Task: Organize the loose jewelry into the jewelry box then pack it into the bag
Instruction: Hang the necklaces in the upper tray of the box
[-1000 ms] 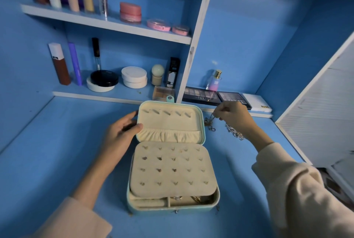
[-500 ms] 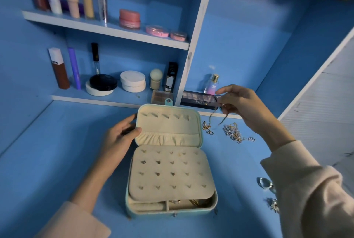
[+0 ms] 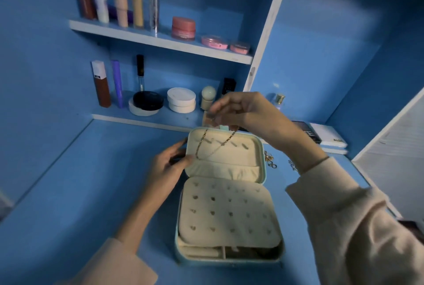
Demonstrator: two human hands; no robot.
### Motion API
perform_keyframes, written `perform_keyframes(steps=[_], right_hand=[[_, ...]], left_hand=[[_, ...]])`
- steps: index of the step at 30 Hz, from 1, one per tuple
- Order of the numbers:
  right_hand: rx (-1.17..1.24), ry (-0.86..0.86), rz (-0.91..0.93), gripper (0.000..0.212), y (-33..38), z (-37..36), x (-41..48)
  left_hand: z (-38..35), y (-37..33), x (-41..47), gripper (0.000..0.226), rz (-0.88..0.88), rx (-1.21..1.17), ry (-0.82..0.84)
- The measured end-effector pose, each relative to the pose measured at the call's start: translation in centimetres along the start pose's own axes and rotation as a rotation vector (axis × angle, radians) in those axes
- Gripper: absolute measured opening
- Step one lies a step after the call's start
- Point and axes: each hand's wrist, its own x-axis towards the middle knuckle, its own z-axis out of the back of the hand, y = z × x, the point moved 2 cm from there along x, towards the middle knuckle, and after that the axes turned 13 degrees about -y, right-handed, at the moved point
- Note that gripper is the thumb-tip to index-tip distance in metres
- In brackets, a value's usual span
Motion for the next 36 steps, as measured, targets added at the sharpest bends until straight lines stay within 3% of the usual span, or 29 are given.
perform_keyframes(steps=[3,8,12,20,25,33,36], right_hand=[[-0.057,0.01,-0.005,0.02,-0.7,-2.2,1.5],[-0.397,-0.085,0.055,0.017,-2.4,-4.1,2.9],[-0.531,-0.086,0.083,0.019,-2.8,-4.4,2.8],[-0.495,-0.032,0.117,0.025,-2.7,-3.6,1.2],[-0.547,-0.164,0.214,0.024,-3.5,-2.7,-0.6],[-0.576,0.016,-0.052,0.004,-5.9,-3.2,-3.6],[-0.621,0.045,-0.025,0.013,-5.7,-3.5,-3.7]], left_hand=[[0.0,-0.2,0.0,0.041,-0.013,-0.012,-0.006],[0.1,0.0,0.0,0.04,-0.001,-0.009,-0.01],[0.1,-0.1,0.0,0.041,0.005,-0.015,-0.003],[0.2,-0.1,0.0,0.043,0.001,0.013,0.007],[0.2,-0.2,-0.1,0.043,-0.003,0.007,0.005],[0.2,0.0,0.0,0.044,0.009,0.005,-0.006],[0.1,0.2,0.0,0.044,0.012,0.001,0.002]])
